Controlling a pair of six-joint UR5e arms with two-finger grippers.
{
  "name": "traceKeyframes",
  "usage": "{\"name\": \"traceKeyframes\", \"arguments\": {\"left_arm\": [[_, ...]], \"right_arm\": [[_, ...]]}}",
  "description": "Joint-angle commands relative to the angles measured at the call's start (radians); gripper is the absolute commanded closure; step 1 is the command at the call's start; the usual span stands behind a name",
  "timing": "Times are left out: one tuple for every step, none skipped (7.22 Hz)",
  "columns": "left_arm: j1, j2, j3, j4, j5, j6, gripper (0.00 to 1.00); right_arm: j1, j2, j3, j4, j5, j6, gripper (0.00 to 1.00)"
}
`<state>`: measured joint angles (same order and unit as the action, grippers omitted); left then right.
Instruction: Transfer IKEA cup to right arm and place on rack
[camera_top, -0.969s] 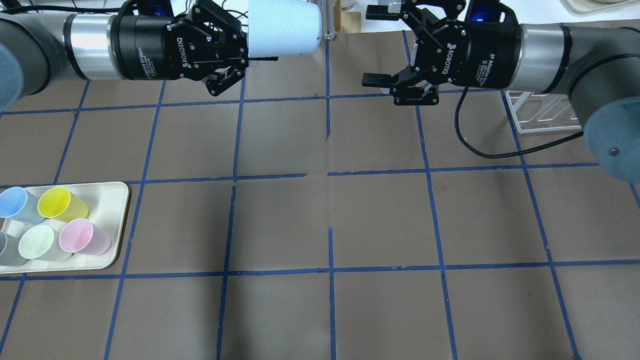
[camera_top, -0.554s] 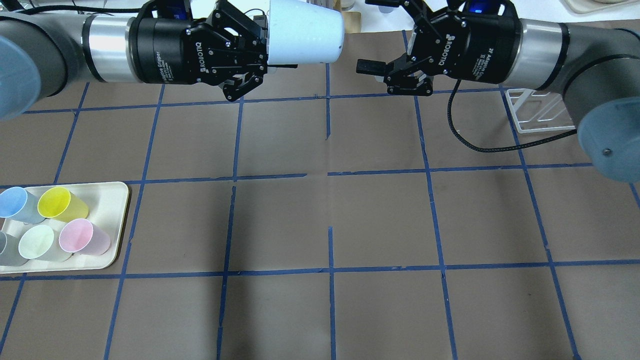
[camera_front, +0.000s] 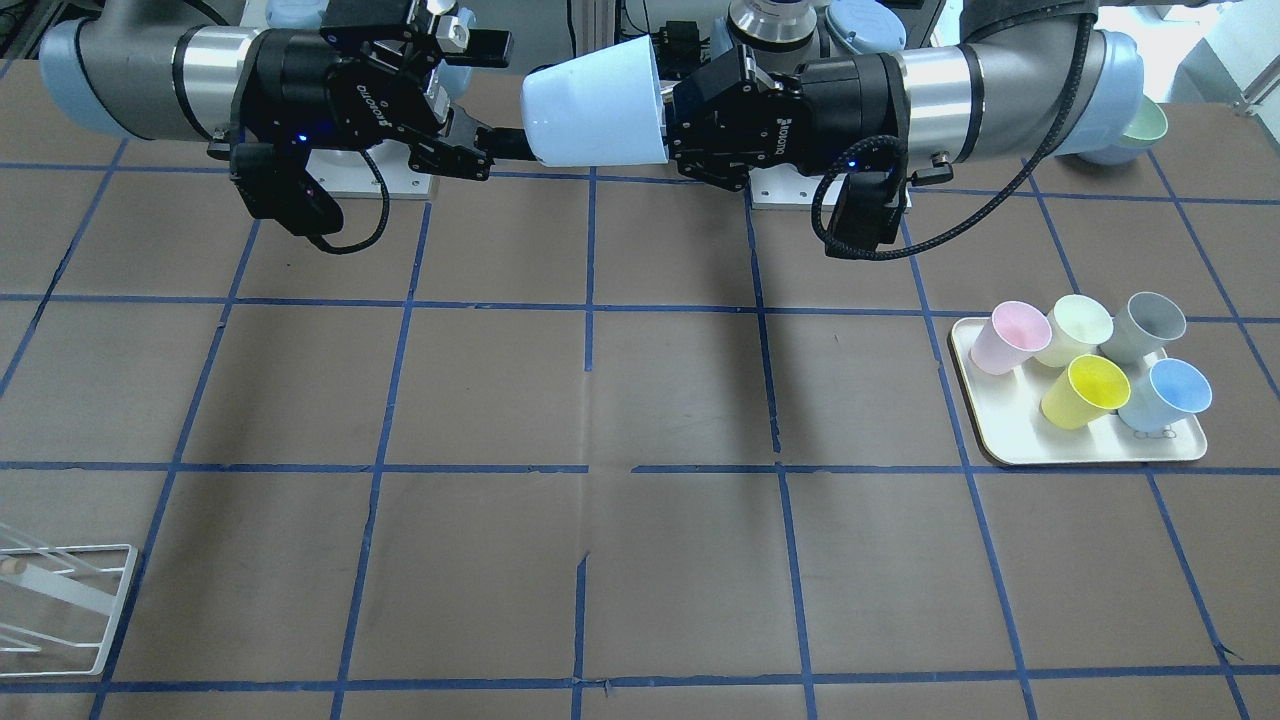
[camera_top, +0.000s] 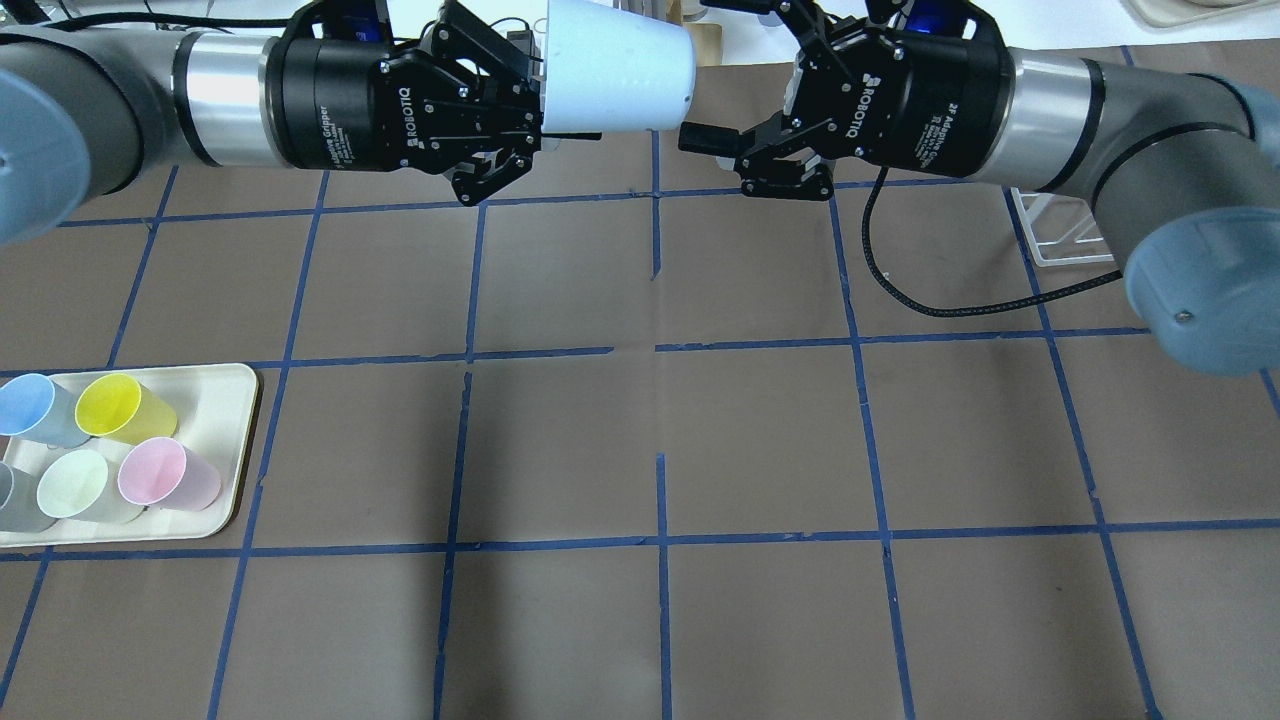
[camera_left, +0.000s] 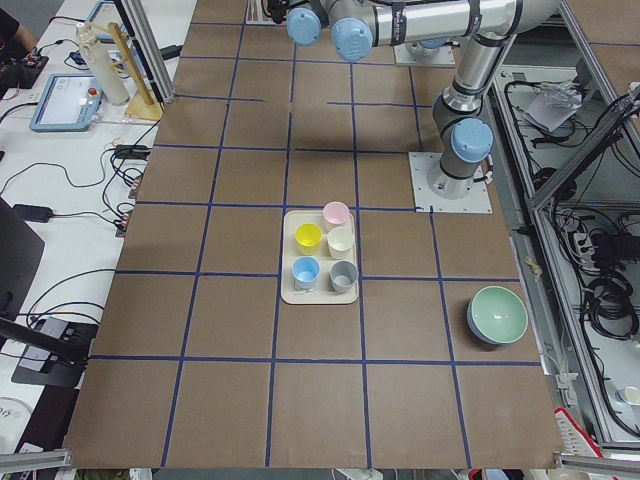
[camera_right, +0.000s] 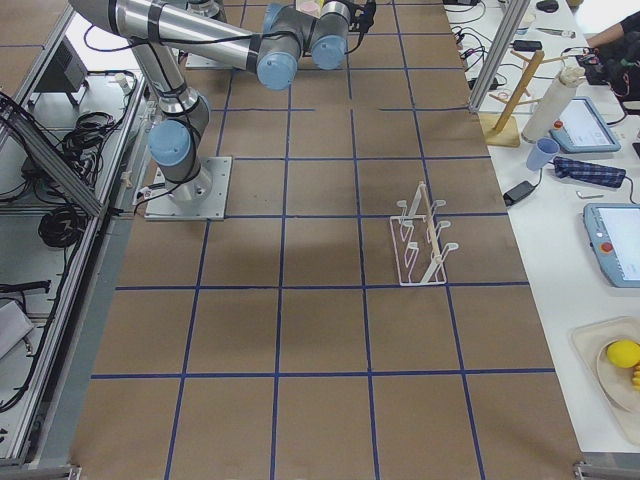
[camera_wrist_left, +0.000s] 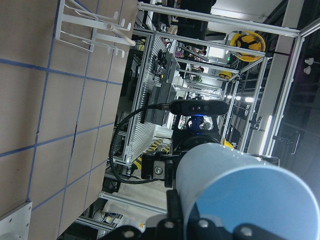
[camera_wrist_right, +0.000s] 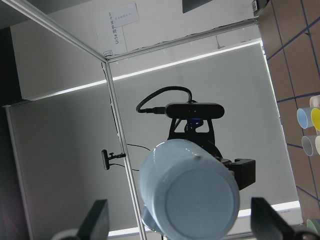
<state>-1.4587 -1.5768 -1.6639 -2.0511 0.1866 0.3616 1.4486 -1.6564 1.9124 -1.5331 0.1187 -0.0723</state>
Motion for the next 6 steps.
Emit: {"name": "traceKeyframes", "arguments": {"left_arm": [[0.0,0.0,0.0,0.0,0.0,-0.001,1.0],[0.0,0.0,0.0,0.002,0.0,-0.001,1.0],[0.0,0.0,0.0,0.002,0.0,-0.001,1.0],[0.0,0.0,0.0,0.002,0.002,-0.001,1.0],[0.0,0.0,0.0,0.002,0.002,-0.001,1.0],[0.0,0.0,0.0,0.002,0.002,-0.001,1.0]], "right_arm": [[0.006,0.0,0.0,0.02,0.001,0.002,0.0],[0.013,0.0,0.002,0.024,0.001,0.005,0.0],[0.022,0.001,0.0,0.024,0.001,0.005,0.0],[0.024,0.001,0.0,0.025,0.001,0.006,0.0],[0.024,0.001,0.0,0.025,0.001,0.008,0.0],[0.024,0.001,0.0,0.024,0.001,0.017,0.05]]}}
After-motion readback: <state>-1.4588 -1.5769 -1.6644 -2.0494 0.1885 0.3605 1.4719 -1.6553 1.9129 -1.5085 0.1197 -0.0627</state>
